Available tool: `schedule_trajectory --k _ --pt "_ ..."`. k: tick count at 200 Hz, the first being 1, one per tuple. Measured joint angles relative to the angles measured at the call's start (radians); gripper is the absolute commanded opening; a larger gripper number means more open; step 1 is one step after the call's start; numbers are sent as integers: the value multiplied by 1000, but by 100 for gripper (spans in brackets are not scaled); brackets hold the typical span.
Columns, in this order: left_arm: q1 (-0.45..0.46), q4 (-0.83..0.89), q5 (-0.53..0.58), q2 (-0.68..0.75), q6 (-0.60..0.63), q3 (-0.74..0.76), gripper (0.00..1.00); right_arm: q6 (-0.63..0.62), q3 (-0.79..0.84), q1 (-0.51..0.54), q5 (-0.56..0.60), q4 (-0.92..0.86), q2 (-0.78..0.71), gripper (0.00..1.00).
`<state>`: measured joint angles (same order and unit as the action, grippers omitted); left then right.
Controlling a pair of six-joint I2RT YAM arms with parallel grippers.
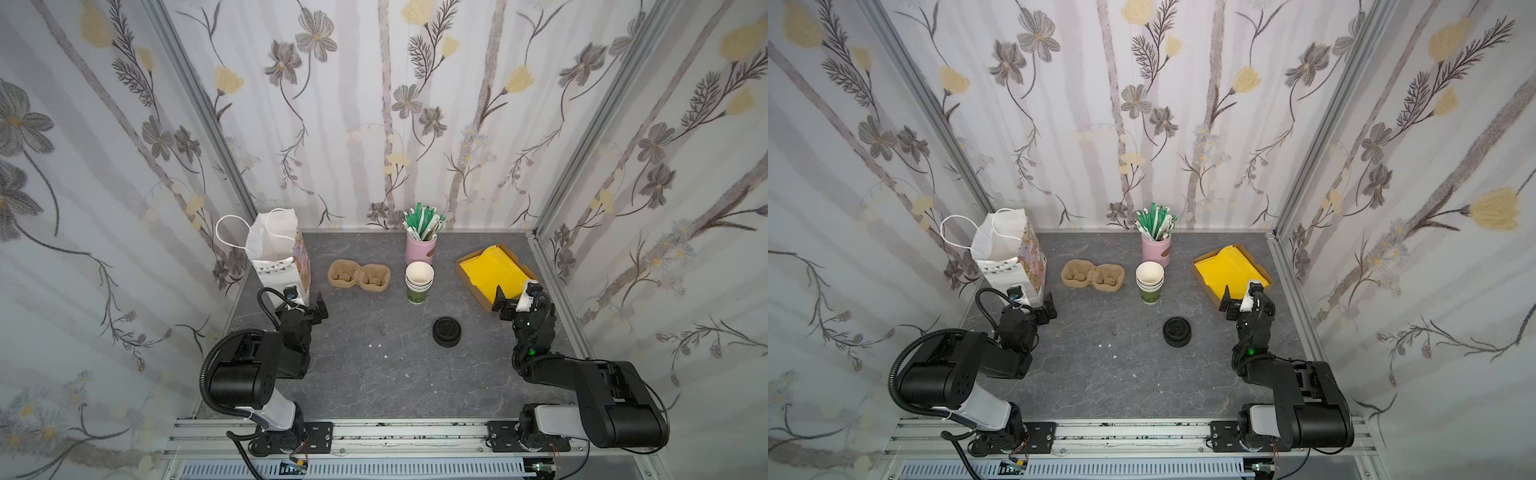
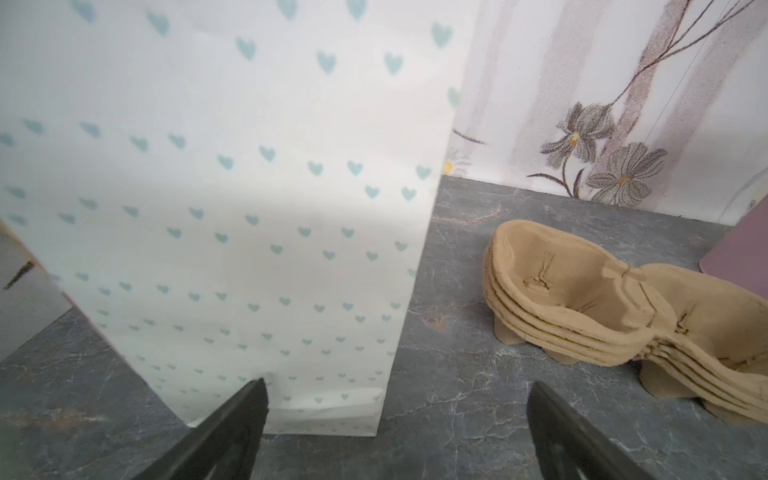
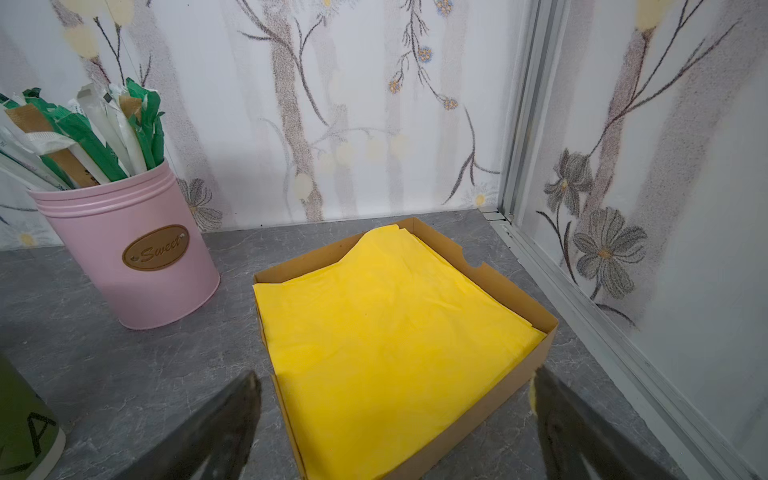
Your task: Pack the takeout coffee
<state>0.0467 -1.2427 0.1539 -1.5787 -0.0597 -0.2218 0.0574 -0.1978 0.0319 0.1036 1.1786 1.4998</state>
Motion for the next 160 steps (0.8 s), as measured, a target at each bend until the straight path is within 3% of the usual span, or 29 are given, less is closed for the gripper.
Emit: schedule_trajectory --k 160 --pt "0 -67 8 -6 0 -2 100 -14 -6 0 0 75 5 100"
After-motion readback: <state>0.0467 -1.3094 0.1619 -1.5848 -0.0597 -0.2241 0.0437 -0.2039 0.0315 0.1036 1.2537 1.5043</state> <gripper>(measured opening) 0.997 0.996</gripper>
